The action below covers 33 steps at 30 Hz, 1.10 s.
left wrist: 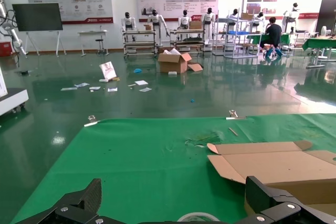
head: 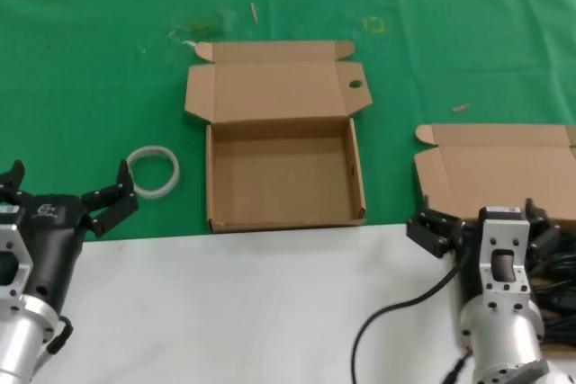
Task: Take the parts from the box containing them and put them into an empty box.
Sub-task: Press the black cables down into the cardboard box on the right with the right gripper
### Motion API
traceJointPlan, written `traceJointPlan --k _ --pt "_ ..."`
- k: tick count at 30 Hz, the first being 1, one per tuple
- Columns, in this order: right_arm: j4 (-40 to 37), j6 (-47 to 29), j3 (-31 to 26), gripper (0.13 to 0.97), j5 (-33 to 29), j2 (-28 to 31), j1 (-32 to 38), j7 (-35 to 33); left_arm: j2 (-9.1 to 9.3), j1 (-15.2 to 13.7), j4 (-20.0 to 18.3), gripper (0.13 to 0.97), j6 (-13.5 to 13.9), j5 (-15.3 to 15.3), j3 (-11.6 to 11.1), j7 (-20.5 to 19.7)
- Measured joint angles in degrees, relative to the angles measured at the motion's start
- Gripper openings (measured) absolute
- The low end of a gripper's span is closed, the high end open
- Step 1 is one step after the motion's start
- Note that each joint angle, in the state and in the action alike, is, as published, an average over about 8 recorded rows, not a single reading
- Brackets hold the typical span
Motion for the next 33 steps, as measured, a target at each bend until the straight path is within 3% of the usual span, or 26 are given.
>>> traceJointPlan --k 11,18,28,33 --pt "3.45 21.51 -2.37 0.965 3.09 0.0 2.24 -28.34 0.0 0.0 0.0 0.966 0.0 0.0 0.0 0.0" --pt "5.77 31.65 -0.73 0.965 6.46 0.0 2.66 -45.99 0.0 0.0 0.0 0.966 0.0 0.01 0.0 -0.01" --pt "9.55 36.6 4.84 0.965 14.47 0.0 2.75 -68.45 0.0 0.0 0.0 0.966 0.0 0.02 0.0 -0.02" --pt "9.07 35.68 7.21 0.965 17.51 0.0 3.31 -75.58 0.0 0.0 0.0 0.966 0.0 0.01 0.0 -0.02"
